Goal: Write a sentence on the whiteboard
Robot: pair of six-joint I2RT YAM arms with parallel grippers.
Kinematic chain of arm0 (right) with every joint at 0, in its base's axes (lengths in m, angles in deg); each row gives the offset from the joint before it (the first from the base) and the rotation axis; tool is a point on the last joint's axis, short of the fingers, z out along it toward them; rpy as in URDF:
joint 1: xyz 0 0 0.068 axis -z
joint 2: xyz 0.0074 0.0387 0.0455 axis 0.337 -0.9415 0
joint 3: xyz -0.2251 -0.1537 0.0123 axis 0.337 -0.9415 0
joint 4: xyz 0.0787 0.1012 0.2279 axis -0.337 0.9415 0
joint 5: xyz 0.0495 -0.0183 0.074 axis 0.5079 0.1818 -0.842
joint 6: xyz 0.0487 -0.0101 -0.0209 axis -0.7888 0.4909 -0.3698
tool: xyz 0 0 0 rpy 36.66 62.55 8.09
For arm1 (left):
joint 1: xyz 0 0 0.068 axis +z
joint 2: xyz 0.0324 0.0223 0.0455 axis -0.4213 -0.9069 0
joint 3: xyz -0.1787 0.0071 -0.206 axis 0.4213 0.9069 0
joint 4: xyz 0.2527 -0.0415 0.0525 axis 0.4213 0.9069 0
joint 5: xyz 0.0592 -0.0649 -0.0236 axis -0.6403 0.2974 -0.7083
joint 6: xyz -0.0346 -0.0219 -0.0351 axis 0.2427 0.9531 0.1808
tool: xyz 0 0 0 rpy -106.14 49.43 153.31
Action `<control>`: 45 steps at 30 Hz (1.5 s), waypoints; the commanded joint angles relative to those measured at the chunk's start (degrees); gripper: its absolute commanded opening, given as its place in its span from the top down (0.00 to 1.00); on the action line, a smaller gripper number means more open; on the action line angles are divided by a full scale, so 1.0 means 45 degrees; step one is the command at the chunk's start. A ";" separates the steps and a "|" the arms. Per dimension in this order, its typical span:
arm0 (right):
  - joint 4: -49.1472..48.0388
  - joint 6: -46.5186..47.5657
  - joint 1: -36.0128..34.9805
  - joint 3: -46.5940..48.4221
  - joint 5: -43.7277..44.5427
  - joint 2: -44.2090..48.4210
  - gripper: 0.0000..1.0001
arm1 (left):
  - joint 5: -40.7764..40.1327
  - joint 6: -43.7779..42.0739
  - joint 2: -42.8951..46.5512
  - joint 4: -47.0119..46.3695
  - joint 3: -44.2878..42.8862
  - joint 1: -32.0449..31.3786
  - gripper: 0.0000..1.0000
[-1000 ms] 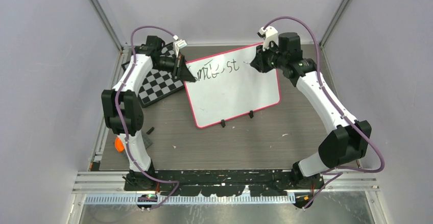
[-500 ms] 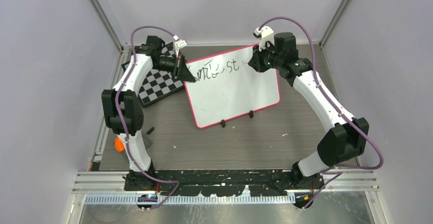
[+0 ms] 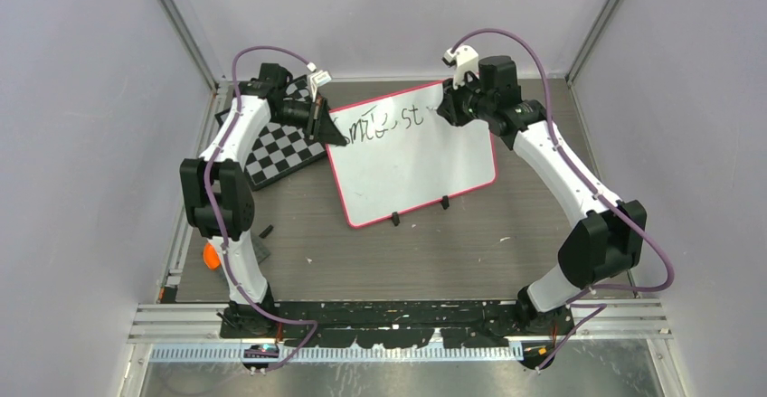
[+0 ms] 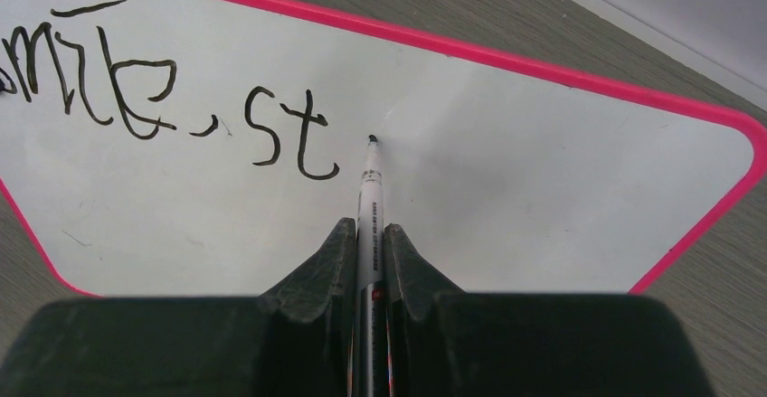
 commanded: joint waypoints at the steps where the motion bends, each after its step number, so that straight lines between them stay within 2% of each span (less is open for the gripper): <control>1: -0.0646 0.0150 -0.0127 0.0638 0.0227 -0.0034 1.00 | -0.0797 -0.0200 -0.0081 0.0037 -0.0188 -0.0209 1.00; 24: 0.0646 0.0780 -0.0315 0.0717 -0.0372 -0.0175 1.00 | -0.0869 -0.0312 -0.0107 0.0052 -0.0169 -0.0210 1.00; 34: 0.1352 0.1440 -0.0318 0.0968 0.0369 -0.0180 1.00 | -0.0871 -0.0435 -0.0077 0.0201 -0.0212 -0.0205 1.00; 45: -0.0069 0.0473 -0.0318 0.0916 0.0993 -0.0018 1.00 | -0.0823 -0.0345 -0.0070 0.0117 -0.0190 -0.0222 1.00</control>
